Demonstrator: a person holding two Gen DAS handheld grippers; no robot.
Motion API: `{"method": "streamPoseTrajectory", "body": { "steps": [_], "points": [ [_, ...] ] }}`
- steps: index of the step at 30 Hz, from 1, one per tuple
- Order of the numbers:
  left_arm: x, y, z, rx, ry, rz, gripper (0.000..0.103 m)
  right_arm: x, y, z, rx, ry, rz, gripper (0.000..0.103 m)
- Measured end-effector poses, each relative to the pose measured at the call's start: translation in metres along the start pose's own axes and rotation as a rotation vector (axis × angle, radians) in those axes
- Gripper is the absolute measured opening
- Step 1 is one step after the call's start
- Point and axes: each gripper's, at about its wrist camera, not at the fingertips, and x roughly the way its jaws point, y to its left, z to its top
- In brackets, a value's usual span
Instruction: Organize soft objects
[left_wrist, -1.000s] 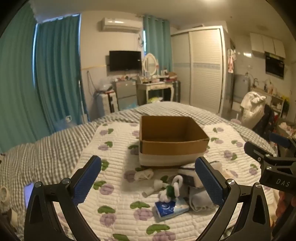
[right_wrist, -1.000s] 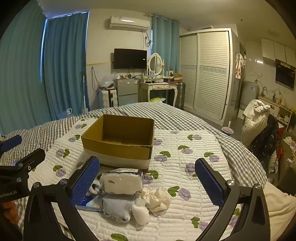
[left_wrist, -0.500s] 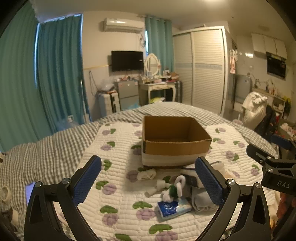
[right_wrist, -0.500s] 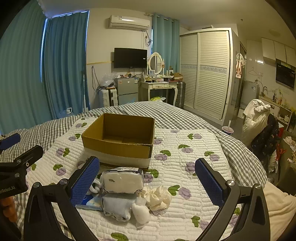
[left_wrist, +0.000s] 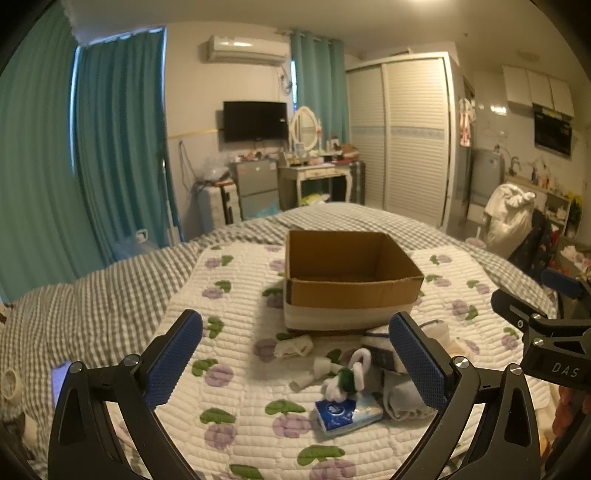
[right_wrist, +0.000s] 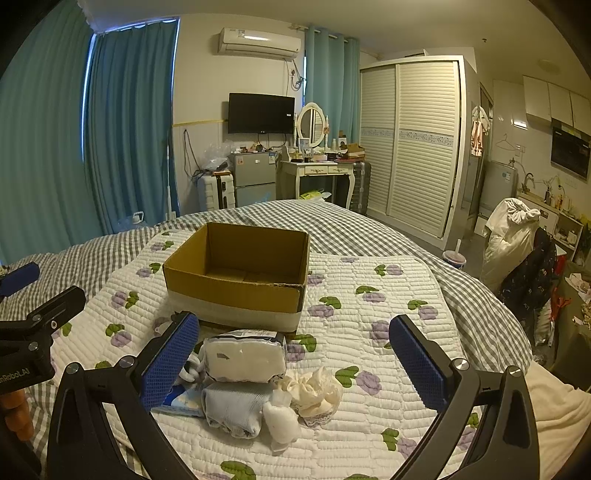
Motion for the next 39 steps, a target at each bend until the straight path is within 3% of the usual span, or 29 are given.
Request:
{"method": "streamPoseTrajectory", "body": {
  "steps": [39],
  "points": [
    [0.0001, -0.0019, 0.0009, 0.008, -0.005, 0.003, 0.103, 0.0039, 0.004, -0.0057, -0.02, 0.01, 0.0, 0.103]
  ]
}}
